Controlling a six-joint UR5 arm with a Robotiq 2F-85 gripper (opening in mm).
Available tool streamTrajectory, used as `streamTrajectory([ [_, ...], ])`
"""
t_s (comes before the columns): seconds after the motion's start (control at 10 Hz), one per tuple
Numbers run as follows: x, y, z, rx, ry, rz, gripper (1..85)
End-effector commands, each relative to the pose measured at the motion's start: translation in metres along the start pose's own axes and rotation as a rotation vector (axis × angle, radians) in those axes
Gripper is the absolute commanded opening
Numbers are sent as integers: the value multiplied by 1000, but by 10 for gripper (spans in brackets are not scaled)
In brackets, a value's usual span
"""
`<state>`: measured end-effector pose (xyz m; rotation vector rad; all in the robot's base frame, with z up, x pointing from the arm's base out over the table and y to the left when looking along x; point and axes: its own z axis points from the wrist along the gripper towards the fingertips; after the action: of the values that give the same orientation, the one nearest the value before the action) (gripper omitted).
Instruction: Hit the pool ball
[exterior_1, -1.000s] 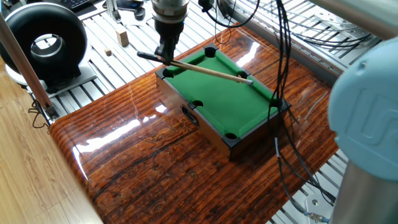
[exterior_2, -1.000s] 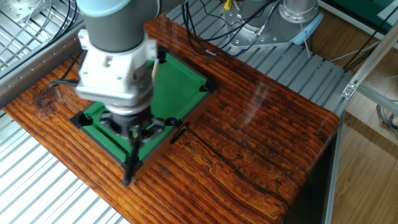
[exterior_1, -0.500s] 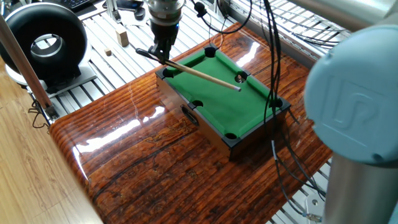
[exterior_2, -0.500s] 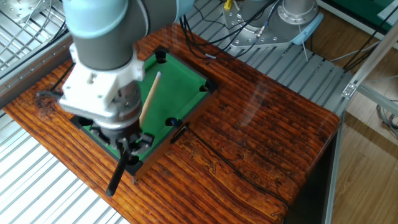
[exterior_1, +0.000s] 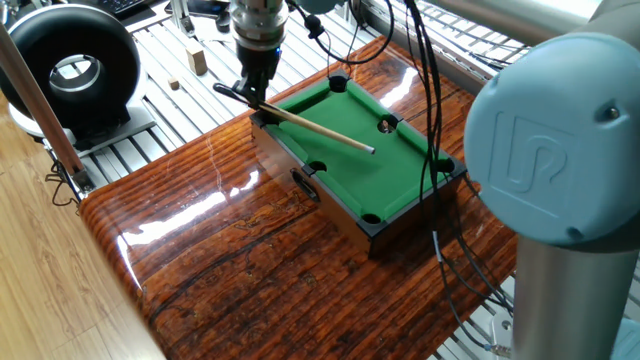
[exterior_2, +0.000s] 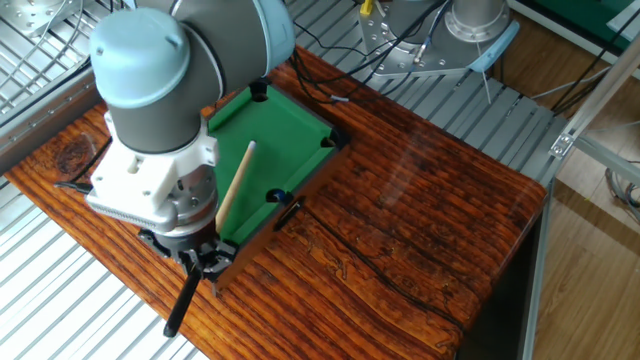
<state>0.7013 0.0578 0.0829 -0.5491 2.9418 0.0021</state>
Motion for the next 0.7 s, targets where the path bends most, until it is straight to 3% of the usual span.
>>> streamTrajectory([
  [0.0, 8, 3, -2, -15, 31, 29, 20],
  [0.3, 11, 3, -5, -22, 37, -4, 113],
  [0.4, 10, 7, -5, -38, 36, -13, 197],
  [0.6, 11, 6, -5, -40, 38, -25, 233],
])
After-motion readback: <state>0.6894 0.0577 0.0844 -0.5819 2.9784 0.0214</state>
